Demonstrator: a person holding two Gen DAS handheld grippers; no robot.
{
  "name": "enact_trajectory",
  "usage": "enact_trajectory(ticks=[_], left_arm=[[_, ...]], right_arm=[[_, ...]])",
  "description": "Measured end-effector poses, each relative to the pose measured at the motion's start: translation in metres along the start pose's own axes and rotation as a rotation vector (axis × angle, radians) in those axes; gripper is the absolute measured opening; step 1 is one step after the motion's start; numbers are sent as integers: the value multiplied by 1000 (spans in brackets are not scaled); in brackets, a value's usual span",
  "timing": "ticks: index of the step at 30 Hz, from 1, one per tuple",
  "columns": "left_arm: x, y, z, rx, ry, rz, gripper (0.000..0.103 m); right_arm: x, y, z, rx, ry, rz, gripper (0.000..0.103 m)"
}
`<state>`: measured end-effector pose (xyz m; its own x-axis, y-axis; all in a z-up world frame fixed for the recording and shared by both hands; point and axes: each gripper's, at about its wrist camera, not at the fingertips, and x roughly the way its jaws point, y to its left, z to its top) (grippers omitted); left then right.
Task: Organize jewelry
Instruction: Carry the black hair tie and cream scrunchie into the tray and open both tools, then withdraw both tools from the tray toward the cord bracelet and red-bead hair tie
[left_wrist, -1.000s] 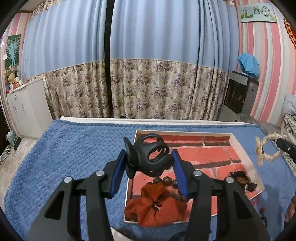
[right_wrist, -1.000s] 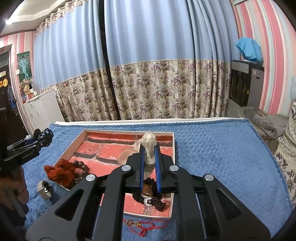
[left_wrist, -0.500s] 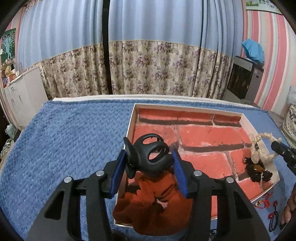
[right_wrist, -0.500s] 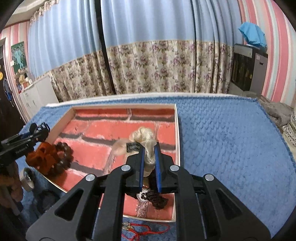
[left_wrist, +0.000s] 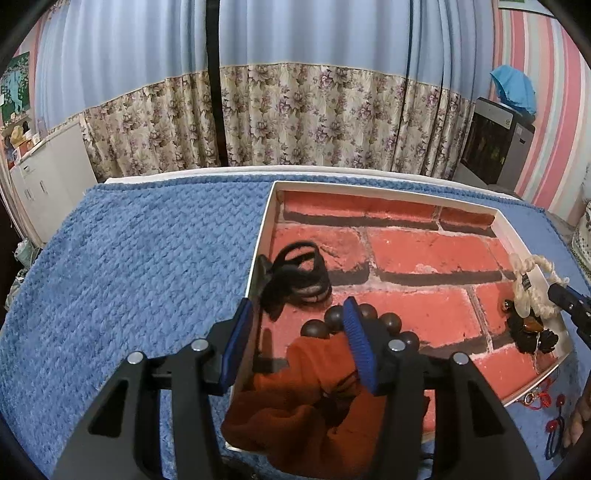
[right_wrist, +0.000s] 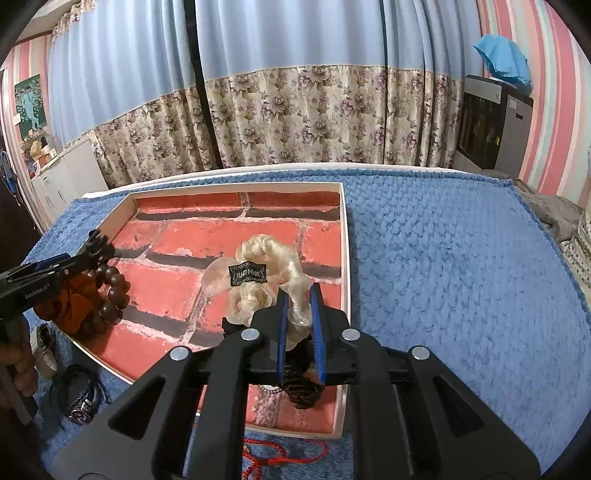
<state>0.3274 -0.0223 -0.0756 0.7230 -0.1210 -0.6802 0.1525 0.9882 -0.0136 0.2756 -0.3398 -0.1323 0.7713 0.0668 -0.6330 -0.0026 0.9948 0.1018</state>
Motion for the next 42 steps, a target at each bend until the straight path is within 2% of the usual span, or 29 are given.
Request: enact_trajectory(ticks=[5, 8, 11, 16, 17, 18, 20, 25, 30, 35, 42], left_arm=[[-3, 0, 1, -3, -5, -8, 51], [-7, 0, 2, -17, -13, -24, 51], [-14, 0, 5, -19, -34, -35, 51], [-27, -3, 10, -10, -63, -36, 51], [-30, -3, 11, -11, -69, -34, 51], [-33, -3, 12, -10, -74, -35, 51], [-37, -2, 13, -8, -78, -31, 51], [-53, 2, 13, -4, -99, -25, 51], [-81, 5, 3, 7, -121, -18, 51], [-104, 5, -29, 18, -107, -20, 51], [-128, 5, -88, 33, -56, -21, 51]], right_arm=[[0, -2, -1, 7, -9, -3, 15], [-2, -4, -1, 16, -18, -2, 21], [-9, -7, 1, 33, -52, 12, 32], [-17, -10, 7, 37, -71, -7, 33], [-17, -11, 8, 39, -68, -14, 37], [-17, -12, 9, 38, -61, -20, 48], [-13, -12, 8, 13, -24, -46, 64], [-17, -12, 4, -24, 28, -101, 64], [-27, -14, -10, -27, 51, -69, 64], [-41, -20, -27, 3, 58, -18, 64], [-67, -21, -54, -1, 67, -13, 64]])
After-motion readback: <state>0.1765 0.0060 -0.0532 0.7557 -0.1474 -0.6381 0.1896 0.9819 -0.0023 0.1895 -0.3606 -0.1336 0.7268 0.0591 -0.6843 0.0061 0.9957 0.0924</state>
